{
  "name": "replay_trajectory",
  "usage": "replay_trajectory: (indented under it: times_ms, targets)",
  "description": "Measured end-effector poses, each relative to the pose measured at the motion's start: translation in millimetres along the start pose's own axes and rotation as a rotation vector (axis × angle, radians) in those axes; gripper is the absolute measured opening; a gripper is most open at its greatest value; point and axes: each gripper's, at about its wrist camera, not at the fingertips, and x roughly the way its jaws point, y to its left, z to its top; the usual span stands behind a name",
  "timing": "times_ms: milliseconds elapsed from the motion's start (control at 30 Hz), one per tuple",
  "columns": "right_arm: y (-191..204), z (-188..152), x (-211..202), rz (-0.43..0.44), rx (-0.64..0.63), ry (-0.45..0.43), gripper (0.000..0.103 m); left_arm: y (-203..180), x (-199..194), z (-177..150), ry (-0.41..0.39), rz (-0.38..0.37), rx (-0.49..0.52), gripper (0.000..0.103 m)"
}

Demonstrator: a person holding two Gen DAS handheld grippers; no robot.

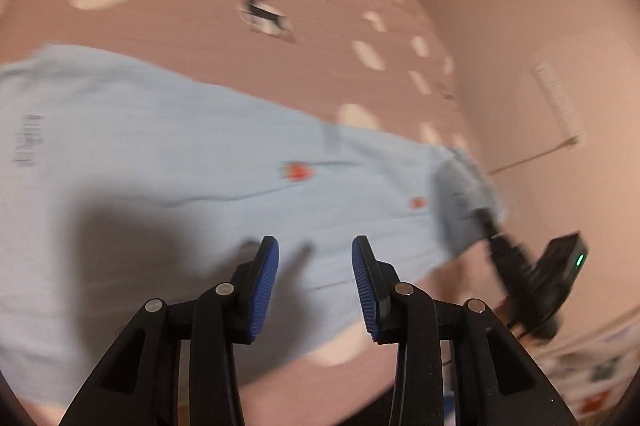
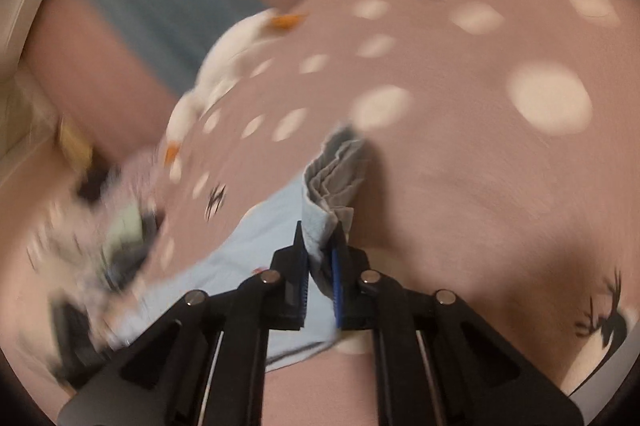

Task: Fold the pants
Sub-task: 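Lower the folded hems onto the waistband with the right tool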

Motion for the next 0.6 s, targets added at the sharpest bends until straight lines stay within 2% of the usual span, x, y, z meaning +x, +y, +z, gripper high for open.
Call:
replay_trajectory:
  times_ms: [100,167,267,400,467,533,600]
  targets:
    - [64.4,-14.9,11.5,-0.008,-0.243,0.009,0.010,-18.9,16.4,8.3,0.042,-0.115,-0.017,0.044]
    - [91.1,-29.9,16.9,-0.007,-0.340,0.008,0.010,-30.5,25.9,11.0,0.063,-0.161,-0.015,0.050]
    - [122.2,-50.8,28.5,0.001,-0.460,0.024,0.010,-36.8,36.0,13.8,0.081,-0.177,-0.028,0.053]
    - [135.0,-72.2,38.4,0.027,-0.542,0.062,0.013,-19.1,50.1,19.7,0.099,-0.207,-0.123,0.054]
    - [133.6,-79.4,39.1,0.058,-0.552,0.095,0.012,-6.0,53.7,17.6,0.117,-0.196,-0.170,0.054]
    - [139.9,-86.0,42.3,0.067,-0.586,0.113,0.012,6.7,53.8,13.2,0.133,-0.250,-0.234,0.054]
    - [148.4,-92.3,44.6,0.039,-0.649,0.104,0.012,16.6,47.5,10.8,0.121,-0.312,-0.281,0.054]
